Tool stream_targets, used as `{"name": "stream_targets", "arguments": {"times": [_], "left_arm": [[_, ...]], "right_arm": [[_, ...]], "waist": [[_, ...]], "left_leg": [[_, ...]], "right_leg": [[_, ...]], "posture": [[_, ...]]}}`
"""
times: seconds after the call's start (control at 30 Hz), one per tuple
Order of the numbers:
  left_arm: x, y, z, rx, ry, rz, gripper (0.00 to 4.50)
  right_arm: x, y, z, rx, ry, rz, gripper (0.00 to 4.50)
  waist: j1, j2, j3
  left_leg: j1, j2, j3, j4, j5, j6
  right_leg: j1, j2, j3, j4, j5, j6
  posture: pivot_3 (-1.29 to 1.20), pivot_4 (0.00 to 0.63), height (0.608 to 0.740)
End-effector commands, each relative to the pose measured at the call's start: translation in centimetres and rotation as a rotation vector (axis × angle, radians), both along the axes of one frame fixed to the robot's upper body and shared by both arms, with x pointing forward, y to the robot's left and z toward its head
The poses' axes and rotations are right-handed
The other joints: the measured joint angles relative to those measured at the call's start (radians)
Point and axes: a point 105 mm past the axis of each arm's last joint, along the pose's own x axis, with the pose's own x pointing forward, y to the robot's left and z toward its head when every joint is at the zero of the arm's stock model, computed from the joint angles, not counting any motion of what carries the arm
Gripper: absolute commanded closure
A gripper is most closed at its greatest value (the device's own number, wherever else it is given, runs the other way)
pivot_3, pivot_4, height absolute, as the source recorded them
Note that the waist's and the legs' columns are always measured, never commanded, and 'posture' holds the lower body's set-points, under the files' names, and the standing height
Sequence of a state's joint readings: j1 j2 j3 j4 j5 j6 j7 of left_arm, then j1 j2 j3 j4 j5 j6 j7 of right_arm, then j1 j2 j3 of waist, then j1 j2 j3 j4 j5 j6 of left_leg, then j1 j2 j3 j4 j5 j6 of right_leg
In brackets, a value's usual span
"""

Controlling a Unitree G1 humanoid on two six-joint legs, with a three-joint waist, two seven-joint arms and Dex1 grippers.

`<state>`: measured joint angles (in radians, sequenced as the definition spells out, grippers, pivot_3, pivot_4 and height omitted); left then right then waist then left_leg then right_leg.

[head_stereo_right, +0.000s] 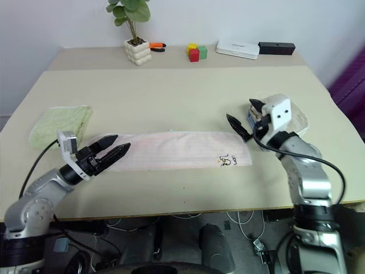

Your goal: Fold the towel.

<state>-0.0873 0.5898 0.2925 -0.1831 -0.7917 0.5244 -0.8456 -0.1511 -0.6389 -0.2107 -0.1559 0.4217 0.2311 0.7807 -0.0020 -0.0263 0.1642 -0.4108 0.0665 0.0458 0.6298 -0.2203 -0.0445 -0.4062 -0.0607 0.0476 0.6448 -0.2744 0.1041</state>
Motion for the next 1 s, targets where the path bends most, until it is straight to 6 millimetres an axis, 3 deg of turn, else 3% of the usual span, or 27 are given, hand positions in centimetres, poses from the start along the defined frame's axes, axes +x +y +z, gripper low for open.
{"name": "stream_targets", "arguments": {"times": [0.03, 0.13, 0.27, 0.4, 0.47, 0.6, 0.73, 1.0], "left_arm": [[-0.1, 0.5, 0.9, 0.063, -0.019, -0.097, 0.01], [-0.6, 0.8, 1.7, 0.137, -0.066, -0.205, 0.01], [0.6, 2.1, 2.5, 0.151, -0.094, -0.216, 0.01], [1.3, 2.0, 2.3, 0.169, -0.103, -0.258, 0.01], [1.5, 1.8, 2.5, 0.172, -0.121, -0.287, 0.01], [1.1, 1.5, 2.4, 0.185, -0.129, -0.369, 0.01], [-0.2, 2.0, 2.0, 0.199, -0.077, -0.460, 0.01], [0.1, 2.7, 2.2, 0.252, -0.113, -0.417, 0.01]], "right_arm": [[-2.2, -0.4, 0.6, 0.013, 0.013, 0.057, 0.06], [-3.9, -0.6, -0.2, 0.238, 0.176, 0.003, 0.06], [-7.5, 1.1, -0.5, 0.533, 0.397, 0.005, 0.06], [-9.1, 0.8, -1.9, 0.838, 0.595, -0.102, 0.06], [-9.8, 1.4, -2.5, 0.882, 0.660, -0.133, 0.06], [-9.3, 0.9, -4.0, 1.066, 0.768, -0.280, 0.06], [-9.3, 2.1, -5.4, 1.005, 0.847, -0.324, 0.06], [-7.2, 1.0, -7.1, 1.051, 0.868, -0.449, 0.06]], "waist": [[-0.008, 0.000, 0.000], [-0.014, 0.000, 0.000], [-0.008, 0.000, 0.000], [-0.010, 0.000, 0.000], [-0.010, 0.000, 0.000], [-0.014, -0.001, 0.000], [-0.014, -0.001, 0.000], [-0.010, -0.001, 0.000]], "left_leg": [[0.000, 0.000, 0.000, 0.000, 0.000, 0.000], [0.000, 0.000, 0.001, -0.001, 0.000, 0.000], [0.000, 0.001, 0.000, -0.003, 0.000, 0.000], [0.000, 0.000, 0.001, -0.002, 0.000, 0.001], [0.000, 0.000, 0.001, -0.002, -0.001, 0.001], [-0.001, 0.001, 0.001, -0.003, -0.001, 0.001], [-0.001, 0.001, 0.001, -0.005, -0.001, 0.002], [-0.003, 0.001, 0.001, -0.006, -0.001, 0.002]], "right_leg": [[0.000, 0.000, 0.000, -0.001, 0.000, 0.000], [-0.001, -0.001, 0.001, -0.001, 0.000, 0.000], [-0.002, 0.000, 0.000, 0.000, -0.001, -0.002], [0.000, -0.002, 0.000, -0.001, -0.001, -0.002], [0.001, -0.002, 0.000, -0.004, -0.001, -0.002], [0.000, -0.002, 0.000, -0.007, -0.001, -0.003], [0.000, -0.002, 0.000, -0.009, -0.001, -0.003], [0.000, -0.002, 0.000, -0.010, -0.001, -0.003]], "posture": [[0.00, 0.150, 0.740], [0.00, 0.150, 0.740], [0.00, 0.150, 0.740], [0.00, 0.150, 0.740], [0.00, 0.150, 0.740], [0.00, 0.150, 0.740], [0.00, 0.150, 0.740], [0.00, 0.150, 0.740]]}}
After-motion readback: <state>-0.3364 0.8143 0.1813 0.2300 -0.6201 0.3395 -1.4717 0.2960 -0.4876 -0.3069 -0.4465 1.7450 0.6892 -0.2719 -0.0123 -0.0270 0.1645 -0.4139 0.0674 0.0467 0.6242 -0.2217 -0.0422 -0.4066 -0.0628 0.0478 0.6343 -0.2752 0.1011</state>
